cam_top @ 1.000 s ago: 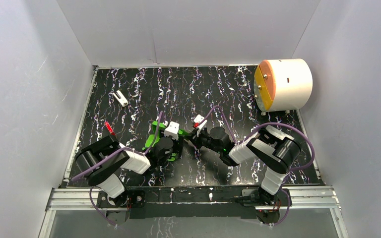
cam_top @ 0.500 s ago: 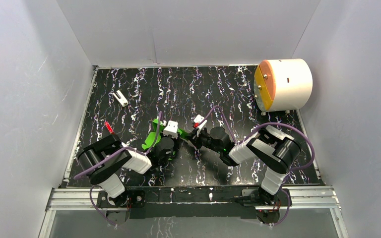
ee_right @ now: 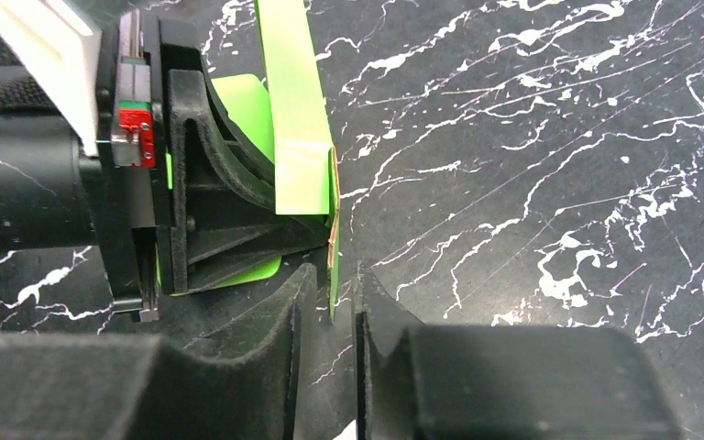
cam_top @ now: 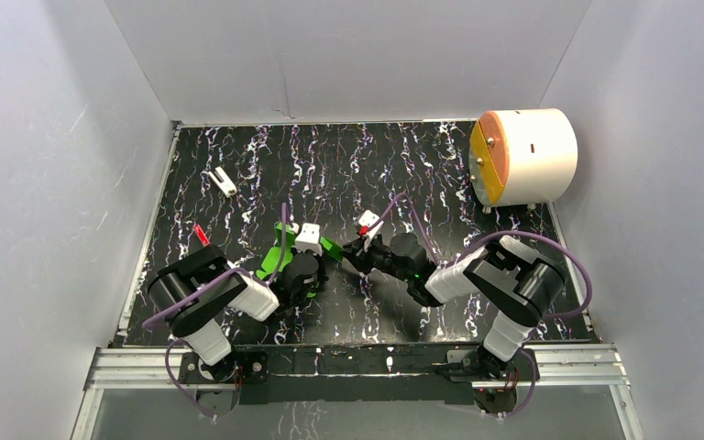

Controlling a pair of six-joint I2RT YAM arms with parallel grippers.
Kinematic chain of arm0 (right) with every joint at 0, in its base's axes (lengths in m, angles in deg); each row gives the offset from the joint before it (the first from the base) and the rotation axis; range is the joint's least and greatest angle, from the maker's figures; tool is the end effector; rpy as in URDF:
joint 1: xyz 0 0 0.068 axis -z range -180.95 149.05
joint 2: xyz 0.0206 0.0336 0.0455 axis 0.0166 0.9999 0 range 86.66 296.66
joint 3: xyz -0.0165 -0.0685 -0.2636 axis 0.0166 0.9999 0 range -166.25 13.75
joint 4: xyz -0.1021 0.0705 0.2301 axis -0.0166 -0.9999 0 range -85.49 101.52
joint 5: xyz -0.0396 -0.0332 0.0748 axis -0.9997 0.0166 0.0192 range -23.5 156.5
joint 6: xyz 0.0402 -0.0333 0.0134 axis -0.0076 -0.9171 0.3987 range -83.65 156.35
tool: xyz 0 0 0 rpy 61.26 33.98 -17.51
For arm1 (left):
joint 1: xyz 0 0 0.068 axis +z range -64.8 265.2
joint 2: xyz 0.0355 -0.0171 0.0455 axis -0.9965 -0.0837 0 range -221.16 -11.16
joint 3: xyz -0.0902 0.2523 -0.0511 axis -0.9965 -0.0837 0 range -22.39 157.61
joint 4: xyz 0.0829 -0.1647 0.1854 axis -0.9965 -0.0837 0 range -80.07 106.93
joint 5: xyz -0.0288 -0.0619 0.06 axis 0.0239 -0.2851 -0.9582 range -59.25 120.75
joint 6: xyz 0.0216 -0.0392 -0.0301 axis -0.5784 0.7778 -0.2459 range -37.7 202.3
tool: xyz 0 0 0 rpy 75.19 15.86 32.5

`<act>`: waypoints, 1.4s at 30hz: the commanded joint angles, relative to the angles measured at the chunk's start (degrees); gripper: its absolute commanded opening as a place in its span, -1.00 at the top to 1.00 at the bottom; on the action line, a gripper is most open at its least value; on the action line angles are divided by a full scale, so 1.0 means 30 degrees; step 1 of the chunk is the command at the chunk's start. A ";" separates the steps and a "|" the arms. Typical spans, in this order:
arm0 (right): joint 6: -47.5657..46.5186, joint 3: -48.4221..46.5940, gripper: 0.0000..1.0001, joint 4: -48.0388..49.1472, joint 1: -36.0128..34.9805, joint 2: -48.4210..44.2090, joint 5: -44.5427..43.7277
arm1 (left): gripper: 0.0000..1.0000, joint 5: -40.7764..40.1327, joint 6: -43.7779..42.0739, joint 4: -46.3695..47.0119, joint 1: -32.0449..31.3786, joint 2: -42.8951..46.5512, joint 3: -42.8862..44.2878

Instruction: Fold the paper box

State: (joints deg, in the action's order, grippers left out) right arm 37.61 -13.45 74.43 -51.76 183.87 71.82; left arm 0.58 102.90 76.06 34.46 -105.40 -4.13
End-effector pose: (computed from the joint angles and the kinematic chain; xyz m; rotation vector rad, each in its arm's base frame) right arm 0.1881 0.2361 0.1522 -0.7989 1.5595 0.7519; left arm 0.1768 -0.1878 0.1232 0.1208 1.8372 -0.3859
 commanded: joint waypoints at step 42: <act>-0.0390 -0.3554 1.00 0.4492 -0.2254 0.5901 -1.1644 | 0.70 0.3459 0.3554 -0.0102 0.1473 0.3037 -0.1014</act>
State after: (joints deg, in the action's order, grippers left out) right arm 38.83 -22.08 86.17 -59.26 201.12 49.46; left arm 9.52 113.11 76.65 39.31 -102.89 -5.96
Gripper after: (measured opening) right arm 0.051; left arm 0.122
